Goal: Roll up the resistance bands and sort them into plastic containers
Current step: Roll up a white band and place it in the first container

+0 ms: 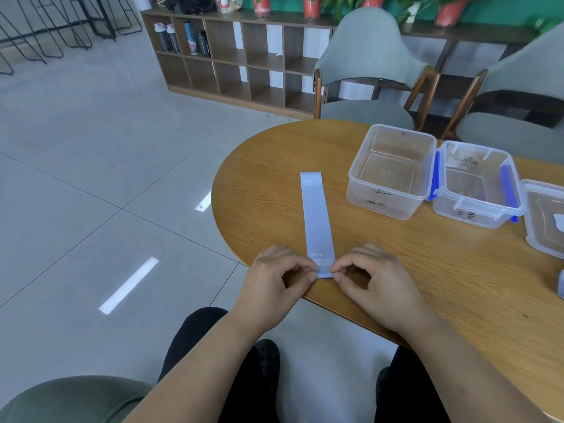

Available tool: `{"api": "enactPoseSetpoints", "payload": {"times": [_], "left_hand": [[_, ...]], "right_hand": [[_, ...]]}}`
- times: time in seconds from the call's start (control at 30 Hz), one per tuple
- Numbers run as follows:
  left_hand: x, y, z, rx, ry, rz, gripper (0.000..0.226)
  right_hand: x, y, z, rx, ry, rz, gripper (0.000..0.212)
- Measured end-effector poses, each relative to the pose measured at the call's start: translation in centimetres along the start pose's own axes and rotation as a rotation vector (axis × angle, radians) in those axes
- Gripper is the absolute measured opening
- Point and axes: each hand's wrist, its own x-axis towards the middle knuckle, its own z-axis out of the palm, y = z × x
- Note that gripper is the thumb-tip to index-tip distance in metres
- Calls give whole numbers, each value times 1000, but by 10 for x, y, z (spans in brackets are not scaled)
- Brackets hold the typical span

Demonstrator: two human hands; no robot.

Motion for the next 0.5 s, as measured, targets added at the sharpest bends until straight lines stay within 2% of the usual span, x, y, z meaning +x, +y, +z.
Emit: {"api": "enactPoseSetpoints", "payload": {"times": [0.17, 0.5], "left_hand": [[-1, -3, 0, 28, -7, 81, 13], [0, 0, 1, 81, 4, 48, 22]], "right_hand": [[-1, -1, 1, 6, 2, 26, 19], [-1, -4, 2, -52, -1, 31, 19]]}}
